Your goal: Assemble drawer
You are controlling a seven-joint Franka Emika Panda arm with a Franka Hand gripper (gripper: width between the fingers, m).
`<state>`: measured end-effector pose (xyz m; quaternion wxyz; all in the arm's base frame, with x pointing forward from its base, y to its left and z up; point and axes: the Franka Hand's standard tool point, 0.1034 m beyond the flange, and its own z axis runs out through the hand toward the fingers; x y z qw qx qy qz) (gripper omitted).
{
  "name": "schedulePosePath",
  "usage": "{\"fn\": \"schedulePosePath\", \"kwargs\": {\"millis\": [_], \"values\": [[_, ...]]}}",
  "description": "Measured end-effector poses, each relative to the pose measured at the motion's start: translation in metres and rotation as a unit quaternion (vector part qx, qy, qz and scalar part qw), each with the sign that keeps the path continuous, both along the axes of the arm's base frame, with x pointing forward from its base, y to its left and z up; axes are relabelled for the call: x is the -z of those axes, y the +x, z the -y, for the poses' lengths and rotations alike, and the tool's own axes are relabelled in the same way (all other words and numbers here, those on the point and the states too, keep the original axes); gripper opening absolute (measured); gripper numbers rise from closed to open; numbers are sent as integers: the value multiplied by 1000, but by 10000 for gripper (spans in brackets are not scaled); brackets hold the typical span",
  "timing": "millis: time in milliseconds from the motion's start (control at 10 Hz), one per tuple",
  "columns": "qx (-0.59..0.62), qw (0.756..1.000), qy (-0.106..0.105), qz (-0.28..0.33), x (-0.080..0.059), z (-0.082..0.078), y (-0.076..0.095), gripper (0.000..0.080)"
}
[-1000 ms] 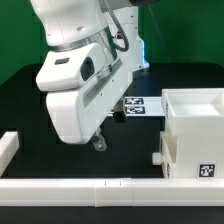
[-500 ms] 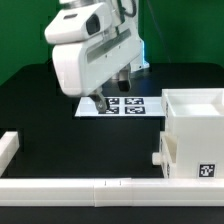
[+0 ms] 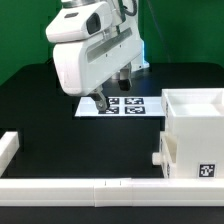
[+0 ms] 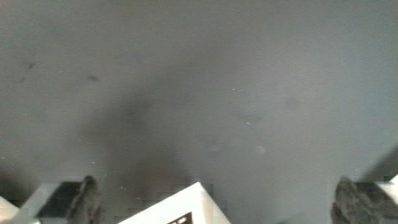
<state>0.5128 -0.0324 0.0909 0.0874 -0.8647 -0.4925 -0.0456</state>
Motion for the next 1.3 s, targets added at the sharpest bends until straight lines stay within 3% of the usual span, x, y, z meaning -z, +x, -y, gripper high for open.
{"fn": "schedulePosePath", "kwargs": {"millis": [400, 500, 600, 700, 800, 1000, 1300], "values": [[82, 996, -31, -2, -16, -22, -56, 649], [109, 993, -31, -8, -16, -25, -58, 649], [133, 990, -35, -21, -19, -44, -52, 649], [108, 994, -33, -6, -21, -48, -44, 649], [113, 993, -34, -9, -19, -43, -47, 649], [143, 989, -36, -12, -19, -48, -46, 649], [233, 971, -44, -28, -11, -113, -55, 649]]}}
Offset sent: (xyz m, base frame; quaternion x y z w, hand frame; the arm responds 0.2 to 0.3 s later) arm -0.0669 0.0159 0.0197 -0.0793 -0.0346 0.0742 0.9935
